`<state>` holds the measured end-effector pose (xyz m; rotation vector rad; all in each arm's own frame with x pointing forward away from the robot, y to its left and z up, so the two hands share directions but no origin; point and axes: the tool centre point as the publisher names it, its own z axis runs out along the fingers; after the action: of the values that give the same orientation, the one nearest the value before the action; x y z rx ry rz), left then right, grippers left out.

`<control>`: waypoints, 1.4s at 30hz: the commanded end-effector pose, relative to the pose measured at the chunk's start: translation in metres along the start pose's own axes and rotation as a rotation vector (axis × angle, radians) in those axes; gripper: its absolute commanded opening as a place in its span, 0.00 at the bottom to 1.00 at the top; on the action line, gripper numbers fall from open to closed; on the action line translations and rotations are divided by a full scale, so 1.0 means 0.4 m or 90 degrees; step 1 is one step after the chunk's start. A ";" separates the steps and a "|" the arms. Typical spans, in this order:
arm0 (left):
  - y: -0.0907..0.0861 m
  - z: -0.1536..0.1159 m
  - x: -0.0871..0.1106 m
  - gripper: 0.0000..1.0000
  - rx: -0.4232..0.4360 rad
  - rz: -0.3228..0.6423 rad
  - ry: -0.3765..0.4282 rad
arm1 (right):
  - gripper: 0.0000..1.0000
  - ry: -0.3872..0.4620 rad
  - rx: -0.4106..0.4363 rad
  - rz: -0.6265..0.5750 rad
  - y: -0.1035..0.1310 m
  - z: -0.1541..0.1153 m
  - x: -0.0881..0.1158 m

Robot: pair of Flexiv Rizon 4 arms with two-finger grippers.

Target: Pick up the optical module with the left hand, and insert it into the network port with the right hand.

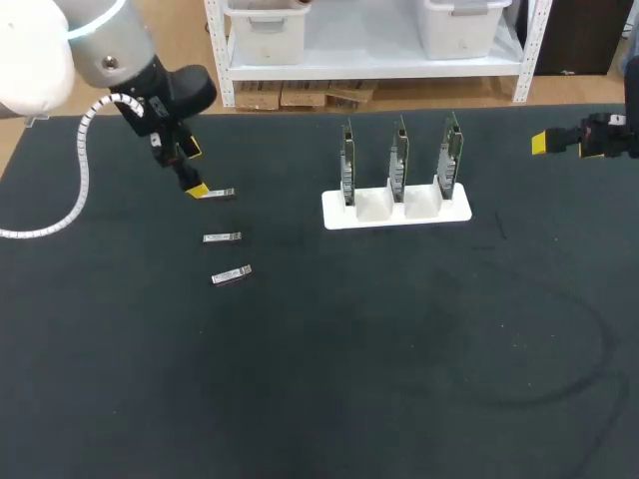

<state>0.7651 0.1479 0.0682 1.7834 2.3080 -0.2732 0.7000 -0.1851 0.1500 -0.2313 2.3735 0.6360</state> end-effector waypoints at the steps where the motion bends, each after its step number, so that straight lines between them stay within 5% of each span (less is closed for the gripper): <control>1: 0.005 0.001 -0.003 1.00 0.002 -0.001 0.004 | 1.00 0.000 0.000 0.000 0.000 0.000 0.000; 8: 0.010 0.002 -0.003 1.00 0.002 -0.002 0.007 | 1.00 0.000 0.000 0.000 0.000 0.000 0.000; 20: -0.001 0.059 -0.059 1.00 -0.017 0.135 0.117 | 1.00 0.000 0.000 0.000 0.000 0.000 0.000; 42: 0.026 0.135 0.006 1.00 -0.002 0.092 0.162 | 1.00 0.000 0.000 0.000 0.000 0.000 0.000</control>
<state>0.7724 0.1395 0.0203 2.0765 2.3006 -0.0137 0.7000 -0.1851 0.1501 -0.2313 2.3735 0.6360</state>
